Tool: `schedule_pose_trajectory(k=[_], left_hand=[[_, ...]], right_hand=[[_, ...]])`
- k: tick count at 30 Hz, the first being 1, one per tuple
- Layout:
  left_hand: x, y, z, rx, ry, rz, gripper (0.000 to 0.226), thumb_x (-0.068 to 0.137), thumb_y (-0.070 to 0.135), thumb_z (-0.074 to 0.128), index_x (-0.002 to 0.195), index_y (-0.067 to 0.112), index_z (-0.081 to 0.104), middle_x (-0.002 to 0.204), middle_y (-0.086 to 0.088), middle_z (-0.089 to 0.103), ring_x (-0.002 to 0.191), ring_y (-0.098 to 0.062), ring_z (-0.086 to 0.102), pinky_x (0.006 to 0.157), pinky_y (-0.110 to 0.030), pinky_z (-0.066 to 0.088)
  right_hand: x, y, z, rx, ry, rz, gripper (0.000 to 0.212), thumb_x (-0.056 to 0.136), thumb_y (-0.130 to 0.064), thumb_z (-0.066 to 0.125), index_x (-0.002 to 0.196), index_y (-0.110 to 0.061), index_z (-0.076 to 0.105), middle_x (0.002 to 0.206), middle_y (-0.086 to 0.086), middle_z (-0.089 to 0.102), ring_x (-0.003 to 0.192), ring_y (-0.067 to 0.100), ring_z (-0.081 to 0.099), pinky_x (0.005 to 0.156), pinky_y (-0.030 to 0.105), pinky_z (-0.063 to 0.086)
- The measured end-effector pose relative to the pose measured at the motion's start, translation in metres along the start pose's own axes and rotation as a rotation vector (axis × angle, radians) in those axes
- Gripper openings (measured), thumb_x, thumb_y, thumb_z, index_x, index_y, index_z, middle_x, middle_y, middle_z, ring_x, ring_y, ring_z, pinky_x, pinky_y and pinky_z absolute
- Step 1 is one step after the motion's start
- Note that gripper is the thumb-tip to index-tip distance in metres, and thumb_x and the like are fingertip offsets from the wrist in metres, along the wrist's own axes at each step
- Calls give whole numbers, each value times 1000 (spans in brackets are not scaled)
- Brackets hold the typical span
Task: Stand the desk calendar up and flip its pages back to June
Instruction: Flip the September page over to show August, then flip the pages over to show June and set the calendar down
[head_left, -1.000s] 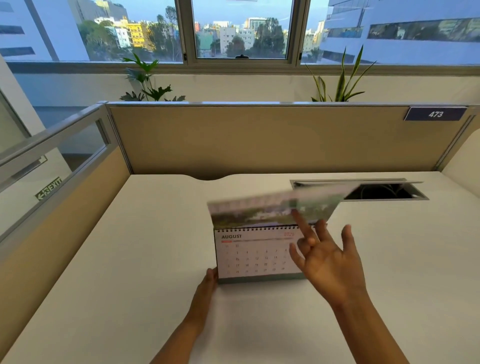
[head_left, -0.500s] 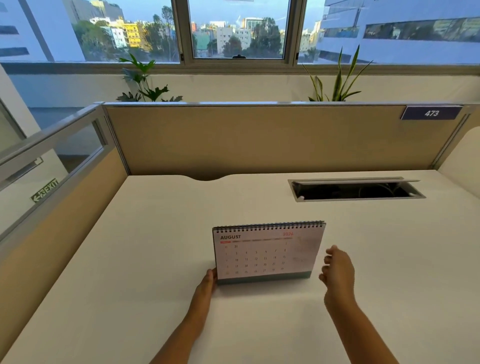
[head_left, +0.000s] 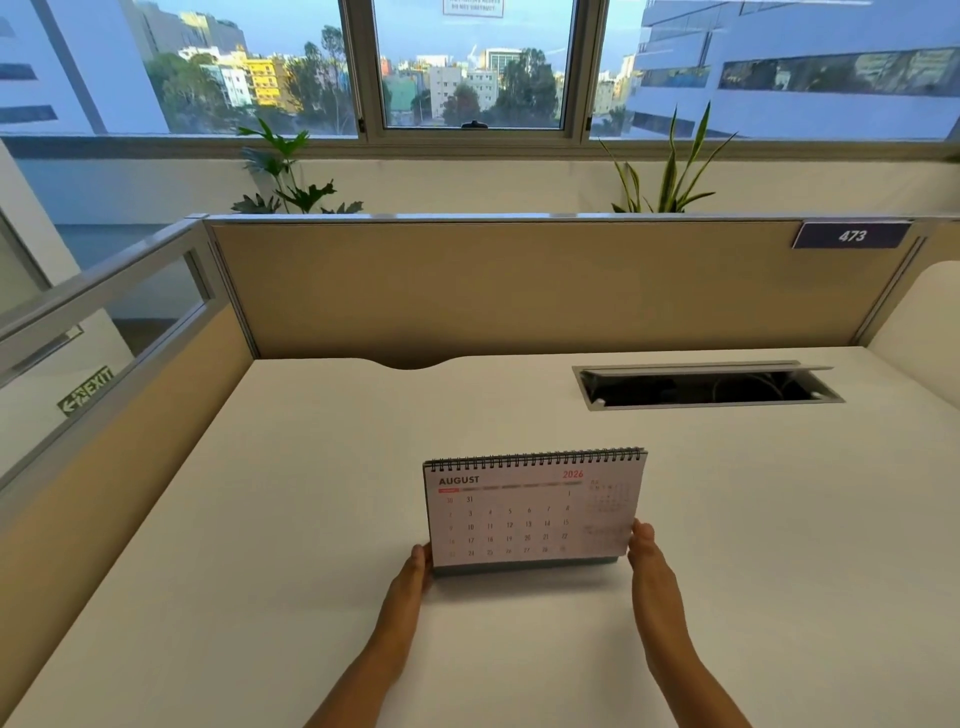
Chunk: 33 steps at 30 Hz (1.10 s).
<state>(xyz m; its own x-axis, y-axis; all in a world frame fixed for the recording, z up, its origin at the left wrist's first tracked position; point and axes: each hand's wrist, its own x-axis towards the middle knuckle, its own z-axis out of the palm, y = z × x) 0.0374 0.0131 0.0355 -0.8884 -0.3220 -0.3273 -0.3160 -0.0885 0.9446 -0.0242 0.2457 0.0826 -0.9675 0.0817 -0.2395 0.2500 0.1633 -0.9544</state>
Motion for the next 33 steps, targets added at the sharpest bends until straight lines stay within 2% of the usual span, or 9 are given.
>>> schedule_pose_trajectory(k=[3,6,10,14,16,19,25,29,33], left_hand=[[-2,2,1,0,3,5,39,94,41,15,112,32,49,113,5,58,111,-13,47,96,-24,28],[-2,0,1,0,29,-11,43,94,43,16,109,32,54,105,5,64,107,-16,53,87,-24,37],[3,-3,-1,-21,50,-51,48,94,45,19,98,28,63,99,-7,71,98,-26,62,91,-41,45],[6,-1,-3,-53,70,-87,43,91,46,33,93,19,66,99,-17,69,88,-34,63,81,-42,46],[7,-5,-5,-80,53,-27,35,91,45,37,102,26,63,113,-9,65,103,-28,59,92,-40,42],[-2,-2,-3,-22,-17,31,38,93,44,20,117,37,49,125,6,55,120,-14,46,103,-29,28],[2,2,1,-35,26,-59,50,94,43,15,133,23,37,140,-5,43,132,-26,35,110,-39,24],[-2,5,2,-57,17,-25,42,94,40,16,125,27,41,133,-3,47,128,-22,39,105,-31,27],[-1,3,0,-43,8,-27,46,94,41,16,131,25,39,135,-3,47,131,-23,36,108,-33,25]], right_hand=[[-5,6,-7,-4,52,-38,70,84,-67,15,125,-24,53,131,5,56,124,23,47,107,43,29],[-11,3,-20,92,97,28,57,95,-50,17,91,-17,63,100,9,67,108,30,56,99,44,37],[-11,-4,-42,652,-223,370,53,95,-46,24,101,-7,60,93,22,70,86,38,66,74,46,55],[-18,-26,-42,755,-549,236,25,72,-32,68,82,-9,70,76,20,68,61,31,67,51,35,56],[-17,-44,-36,835,-630,110,43,58,-27,82,95,-10,69,100,21,68,79,33,68,68,44,56],[-8,-61,-27,1013,-603,122,53,92,-51,39,132,-18,43,141,11,47,108,29,59,110,54,26],[0,-105,-8,1090,-736,94,70,65,-65,52,125,-28,53,135,9,53,86,21,69,80,50,55],[3,-98,-3,1068,-667,129,82,53,-63,67,126,-27,54,135,12,54,92,22,68,80,51,54],[5,-78,-9,1090,-597,117,75,61,-61,61,124,-22,54,125,7,63,80,17,70,85,50,53]])
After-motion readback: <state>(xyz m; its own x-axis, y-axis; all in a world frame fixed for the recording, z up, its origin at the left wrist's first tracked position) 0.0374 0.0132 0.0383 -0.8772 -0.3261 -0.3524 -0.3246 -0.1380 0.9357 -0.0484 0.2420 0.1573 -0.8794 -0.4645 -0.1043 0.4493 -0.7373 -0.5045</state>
